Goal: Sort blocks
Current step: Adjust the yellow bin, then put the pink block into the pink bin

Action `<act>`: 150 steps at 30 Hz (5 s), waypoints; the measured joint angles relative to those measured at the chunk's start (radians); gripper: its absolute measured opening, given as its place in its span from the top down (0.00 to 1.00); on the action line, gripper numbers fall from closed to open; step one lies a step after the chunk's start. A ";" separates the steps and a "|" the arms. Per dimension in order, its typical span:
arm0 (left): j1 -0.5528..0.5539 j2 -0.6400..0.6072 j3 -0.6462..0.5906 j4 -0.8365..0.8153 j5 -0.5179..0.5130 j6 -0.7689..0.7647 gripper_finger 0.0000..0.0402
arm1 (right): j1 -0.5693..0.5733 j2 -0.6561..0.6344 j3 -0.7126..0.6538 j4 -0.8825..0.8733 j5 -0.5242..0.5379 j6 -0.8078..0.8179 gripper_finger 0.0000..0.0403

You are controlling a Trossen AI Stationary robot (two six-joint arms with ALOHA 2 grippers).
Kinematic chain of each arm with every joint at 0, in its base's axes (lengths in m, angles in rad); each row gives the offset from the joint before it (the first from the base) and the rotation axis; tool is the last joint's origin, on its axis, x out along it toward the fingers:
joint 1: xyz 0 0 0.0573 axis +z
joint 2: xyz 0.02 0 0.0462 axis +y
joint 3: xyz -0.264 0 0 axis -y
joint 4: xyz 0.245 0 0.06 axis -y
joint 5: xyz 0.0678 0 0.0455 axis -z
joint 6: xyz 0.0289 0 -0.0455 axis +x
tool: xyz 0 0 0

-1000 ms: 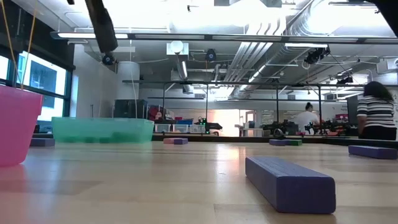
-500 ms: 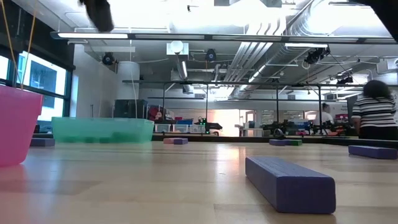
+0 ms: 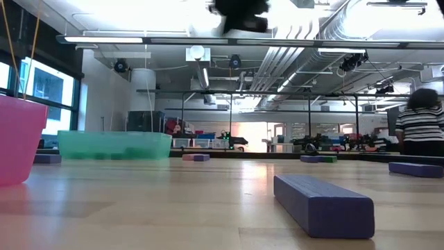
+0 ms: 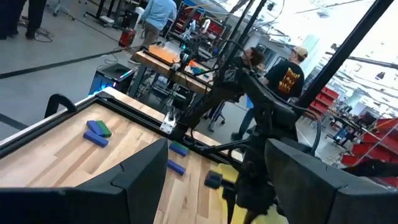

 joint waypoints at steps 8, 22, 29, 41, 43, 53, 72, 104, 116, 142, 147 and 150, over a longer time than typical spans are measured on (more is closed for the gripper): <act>0.000 0.010 0.000 0.016 0.001 0.052 0.36 | 0.164 -0.262 -0.391 0.100 -0.023 0.557 0.98; 0.000 0.011 0.000 0.015 0.001 0.089 0.36 | 0.439 -0.391 -0.562 0.123 -0.007 1.327 1.00; 0.000 0.011 0.000 0.014 0.000 0.116 0.36 | 0.386 -0.366 -0.620 0.307 0.003 1.338 1.00; 0.000 0.011 0.000 0.013 0.000 0.125 0.36 | 0.300 -0.218 -0.621 0.474 -0.067 1.248 1.00; 0.000 0.011 0.000 0.013 0.000 0.125 0.36 | 0.295 -0.217 -0.621 0.461 -0.055 1.248 1.00; 0.000 0.011 0.000 0.014 0.000 0.144 0.36 | 0.239 -0.217 -0.620 0.406 0.042 1.239 1.00; 0.000 0.011 0.000 0.013 0.004 0.152 0.36 | 0.203 -0.221 -0.517 0.224 0.085 1.114 1.00; -0.111 0.090 -0.360 0.478 -0.131 -0.084 0.36 | -0.336 -0.256 -0.376 0.531 0.220 0.374 1.00; 0.026 0.896 0.148 0.040 -0.375 -0.010 0.40 | -0.766 -0.516 -0.377 0.509 -0.084 -0.187 1.00; 0.105 1.614 0.652 -0.414 -0.426 0.051 0.40 | -0.904 -0.584 -0.377 0.478 -0.273 -0.315 1.00; 0.113 1.614 0.652 -0.403 -0.445 0.055 0.40 | -0.904 -0.584 -0.377 0.478 -0.271 -0.310 1.00; 0.122 1.615 0.652 -0.418 -0.445 0.062 0.40 | -0.901 -0.584 -0.377 0.474 -0.271 -0.312 1.00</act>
